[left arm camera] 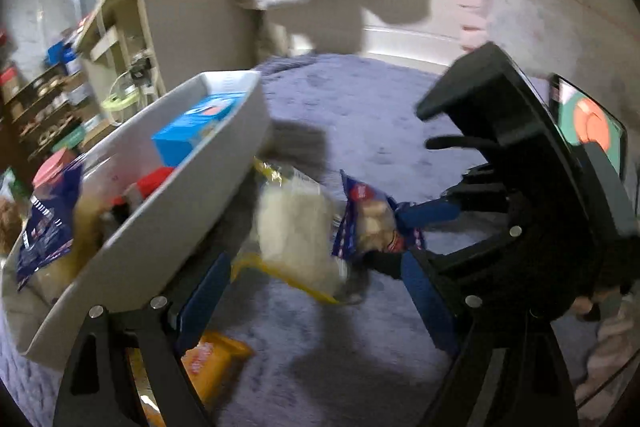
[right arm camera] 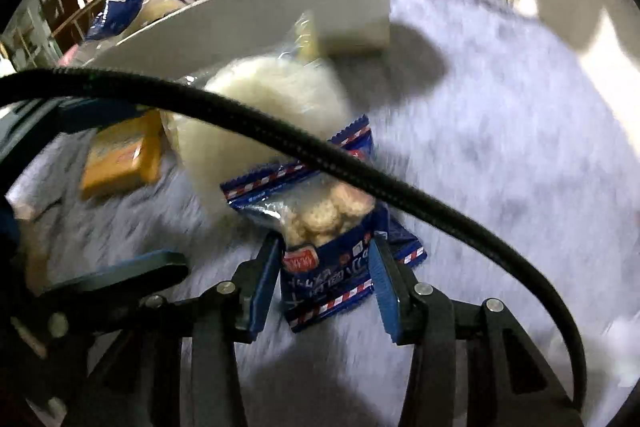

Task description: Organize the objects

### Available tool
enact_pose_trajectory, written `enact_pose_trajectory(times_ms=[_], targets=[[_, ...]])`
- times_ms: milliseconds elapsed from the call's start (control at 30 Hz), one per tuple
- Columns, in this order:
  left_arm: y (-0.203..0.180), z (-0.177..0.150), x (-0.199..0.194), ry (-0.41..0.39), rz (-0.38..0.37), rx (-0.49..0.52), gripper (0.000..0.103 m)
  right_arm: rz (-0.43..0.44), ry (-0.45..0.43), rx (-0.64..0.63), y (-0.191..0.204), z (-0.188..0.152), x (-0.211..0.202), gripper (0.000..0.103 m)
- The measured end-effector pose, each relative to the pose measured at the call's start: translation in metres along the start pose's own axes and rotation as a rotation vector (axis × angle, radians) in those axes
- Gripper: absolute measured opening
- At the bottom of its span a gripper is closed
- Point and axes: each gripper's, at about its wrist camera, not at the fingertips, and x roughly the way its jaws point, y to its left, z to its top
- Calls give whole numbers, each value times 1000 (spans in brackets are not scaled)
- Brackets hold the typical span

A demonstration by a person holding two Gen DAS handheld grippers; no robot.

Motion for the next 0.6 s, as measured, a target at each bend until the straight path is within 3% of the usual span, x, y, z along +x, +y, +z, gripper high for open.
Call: enact_pose_trajectory(times_ms=[133, 300, 333, 400, 433, 600], targets=[[16, 0, 4, -4, -1, -47, 86, -93, -52, -41, 15, 17, 1, 45], [19, -14, 19, 20, -21, -58, 86, -51, -180, 25, 11, -2, -3, 49], [18, -19, 26, 30, -13, -54, 86, -32, -164, 39, 8, -6, 2, 51], [15, -24, 48, 131, -16, -54, 88, 1, -174, 71, 9, -3, -2, 51], [15, -25, 67, 233, 0, -54, 92, 11, -176, 80, 6, -2, 0, 51], [14, -24, 67, 223, 17, -44, 93, 28, -165, 93, 8, -2, 3, 56]])
